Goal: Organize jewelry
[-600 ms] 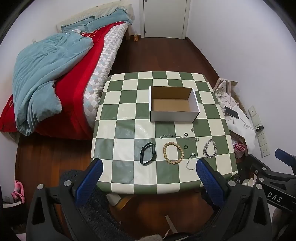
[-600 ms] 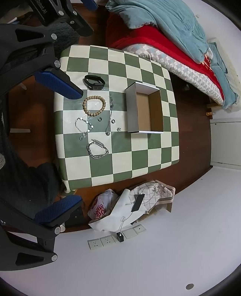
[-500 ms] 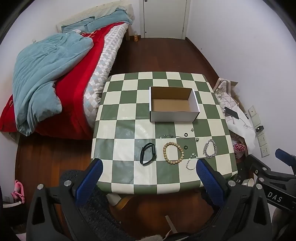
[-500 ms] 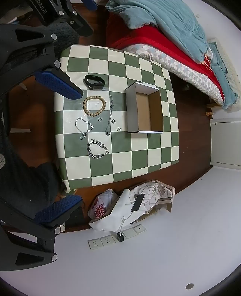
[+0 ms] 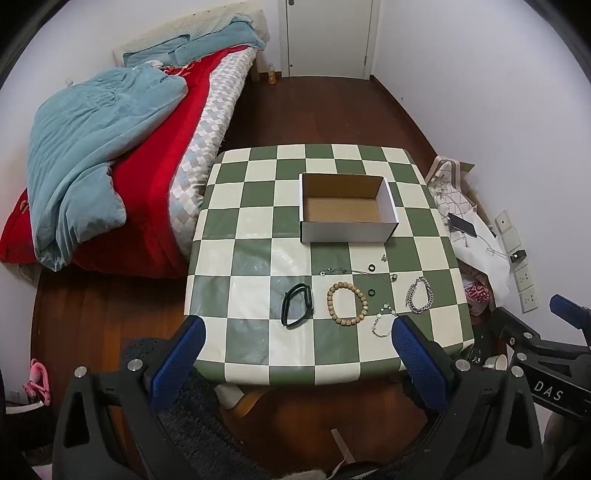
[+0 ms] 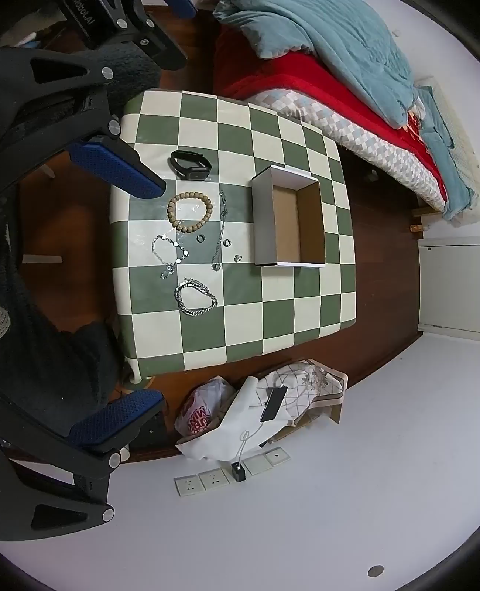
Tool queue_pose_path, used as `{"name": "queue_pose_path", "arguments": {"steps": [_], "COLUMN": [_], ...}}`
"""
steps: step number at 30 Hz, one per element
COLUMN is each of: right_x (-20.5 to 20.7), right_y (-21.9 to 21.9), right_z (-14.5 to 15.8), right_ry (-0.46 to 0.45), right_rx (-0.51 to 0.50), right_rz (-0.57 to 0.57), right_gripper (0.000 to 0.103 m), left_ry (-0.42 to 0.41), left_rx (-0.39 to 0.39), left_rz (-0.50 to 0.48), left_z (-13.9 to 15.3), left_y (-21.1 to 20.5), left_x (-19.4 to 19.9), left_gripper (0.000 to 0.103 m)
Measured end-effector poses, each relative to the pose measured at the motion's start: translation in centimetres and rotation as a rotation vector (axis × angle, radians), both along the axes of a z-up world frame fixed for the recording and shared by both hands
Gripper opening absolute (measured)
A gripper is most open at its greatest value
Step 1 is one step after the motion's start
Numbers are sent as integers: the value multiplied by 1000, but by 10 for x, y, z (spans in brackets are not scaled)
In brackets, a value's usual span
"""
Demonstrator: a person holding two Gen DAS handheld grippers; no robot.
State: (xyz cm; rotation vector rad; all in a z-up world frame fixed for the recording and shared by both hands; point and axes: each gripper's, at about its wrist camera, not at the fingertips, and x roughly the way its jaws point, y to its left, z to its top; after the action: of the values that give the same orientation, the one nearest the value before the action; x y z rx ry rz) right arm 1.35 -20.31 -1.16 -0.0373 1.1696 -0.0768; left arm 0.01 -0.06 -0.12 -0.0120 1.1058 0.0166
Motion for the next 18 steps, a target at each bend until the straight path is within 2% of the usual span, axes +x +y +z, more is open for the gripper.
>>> {"name": "queue_pose_path", "arguments": {"steps": [18], "right_x": [-2], "right_y": [2], "right_z": [7], "right_ry": [-5], "right_rx": [1], "right_rz": [5], "right_gripper": [103], "left_ry": [1], "left_rx": [-7], "left_rz": [-2], "left_z": [18], "left_y": [0], "left_x": [-9], "left_gripper": [103]}}
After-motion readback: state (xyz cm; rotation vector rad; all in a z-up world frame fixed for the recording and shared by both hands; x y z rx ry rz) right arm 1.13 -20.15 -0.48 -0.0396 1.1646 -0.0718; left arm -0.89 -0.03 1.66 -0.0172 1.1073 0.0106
